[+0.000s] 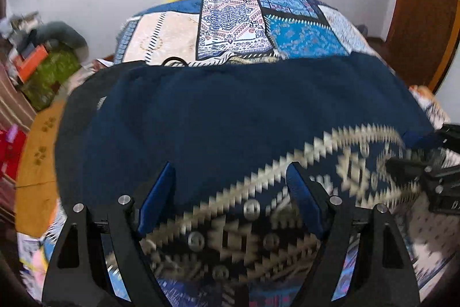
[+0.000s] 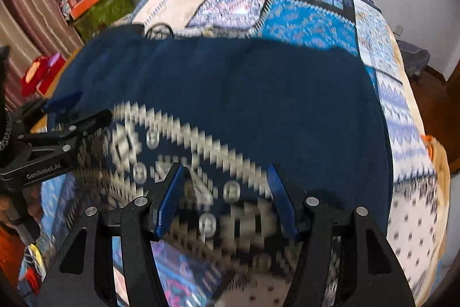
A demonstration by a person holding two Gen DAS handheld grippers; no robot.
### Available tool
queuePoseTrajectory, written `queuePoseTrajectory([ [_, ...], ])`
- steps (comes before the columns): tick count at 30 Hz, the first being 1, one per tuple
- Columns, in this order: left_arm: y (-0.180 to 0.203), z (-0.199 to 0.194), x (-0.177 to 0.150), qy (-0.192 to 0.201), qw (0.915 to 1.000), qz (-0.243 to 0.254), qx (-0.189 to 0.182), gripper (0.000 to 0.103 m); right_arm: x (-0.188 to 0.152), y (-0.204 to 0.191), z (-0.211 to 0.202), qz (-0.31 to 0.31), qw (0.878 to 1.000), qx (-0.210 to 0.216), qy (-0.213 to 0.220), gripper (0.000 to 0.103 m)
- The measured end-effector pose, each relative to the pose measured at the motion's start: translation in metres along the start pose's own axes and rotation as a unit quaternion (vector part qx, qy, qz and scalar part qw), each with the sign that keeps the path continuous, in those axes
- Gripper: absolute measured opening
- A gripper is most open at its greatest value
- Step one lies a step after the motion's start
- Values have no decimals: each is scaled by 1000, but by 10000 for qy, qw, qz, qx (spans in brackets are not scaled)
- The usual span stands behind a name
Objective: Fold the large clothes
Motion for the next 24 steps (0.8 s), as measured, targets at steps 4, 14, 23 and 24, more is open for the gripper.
queuePoseTrajectory([
  [4, 2, -12, -21, -105, 9998, -106, -117, 80, -19, 12, -12, 67, 9998, -154, -91, 56],
  [14, -52, -53, -52, -99, 9922, -1241, -103, 80, -38, 25, -56, 310, 9991, -286, 79, 56],
  [23, -96, -42, -97, -557, 9556, -2717, -991, 80, -33, 12, -76, 266, 9986, -203, 418, 56],
  [24, -96, -38, -100, -601, 9528, -2789, -1037, 80, -32, 11, -75, 263, 9986, -191, 428, 56],
])
Point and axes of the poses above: each gripper's, at about its wrist camera, not at the fingertips, and z roughly the way its jaws point, y to its right, x to its top, the point moved 5 cm from there along z, roughly the way its jaws point, and after that the axes turned 2 degrees about -x, right-handed, at the moved point
